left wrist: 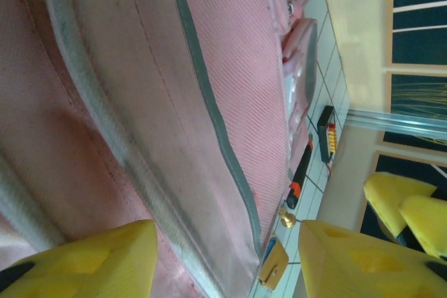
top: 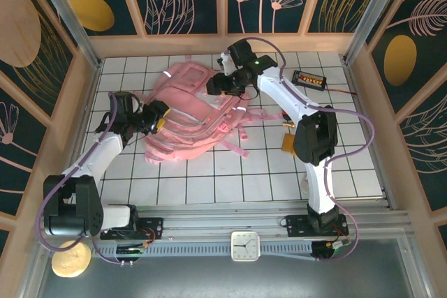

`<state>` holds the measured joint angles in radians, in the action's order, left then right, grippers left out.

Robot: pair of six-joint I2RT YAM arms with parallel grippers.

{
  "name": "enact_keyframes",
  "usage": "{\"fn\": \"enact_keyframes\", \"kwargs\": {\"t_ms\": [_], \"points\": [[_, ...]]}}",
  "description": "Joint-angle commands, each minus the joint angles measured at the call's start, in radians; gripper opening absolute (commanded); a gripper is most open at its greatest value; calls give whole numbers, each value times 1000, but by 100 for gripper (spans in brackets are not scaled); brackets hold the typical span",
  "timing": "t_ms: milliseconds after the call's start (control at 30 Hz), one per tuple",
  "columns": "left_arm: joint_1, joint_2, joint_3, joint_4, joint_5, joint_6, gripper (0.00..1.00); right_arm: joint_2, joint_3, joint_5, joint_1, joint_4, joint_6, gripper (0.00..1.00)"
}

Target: Pack the student bag

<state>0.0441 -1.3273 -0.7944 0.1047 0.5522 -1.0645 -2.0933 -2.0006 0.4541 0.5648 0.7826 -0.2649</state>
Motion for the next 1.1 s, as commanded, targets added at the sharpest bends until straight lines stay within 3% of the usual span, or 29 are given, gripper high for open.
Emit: {"fn": "enact_keyframes", "kwargs": {"t_ms": [0,400,500,567,700,800,867,1067], "points": [[-6,-41,-22,-43,0,-27,54,11,21,17,7,-5,3,60],[-6,-137,-56,1,-8,21,52,4,51,-17,13,-1,57,61],[-6,-153,-40,-14,-6,25,49,79,204,-35,33,-142,128,63],[-6,-162,-31,-22,-2,27,47,174,383,-1,50,-341,201,64],[-6,-172,-16,-30,0,37,34,321,669,82,86,-682,374,65],[-6,-179,-11,-32,-1,44,17,320,680,59,92,-702,419,64],[-6,-182,-10,-36,3,44,0,308,655,54,90,-692,427,63],[-6,-170,-32,-33,14,45,0,319,647,95,82,-736,408,64]]}}
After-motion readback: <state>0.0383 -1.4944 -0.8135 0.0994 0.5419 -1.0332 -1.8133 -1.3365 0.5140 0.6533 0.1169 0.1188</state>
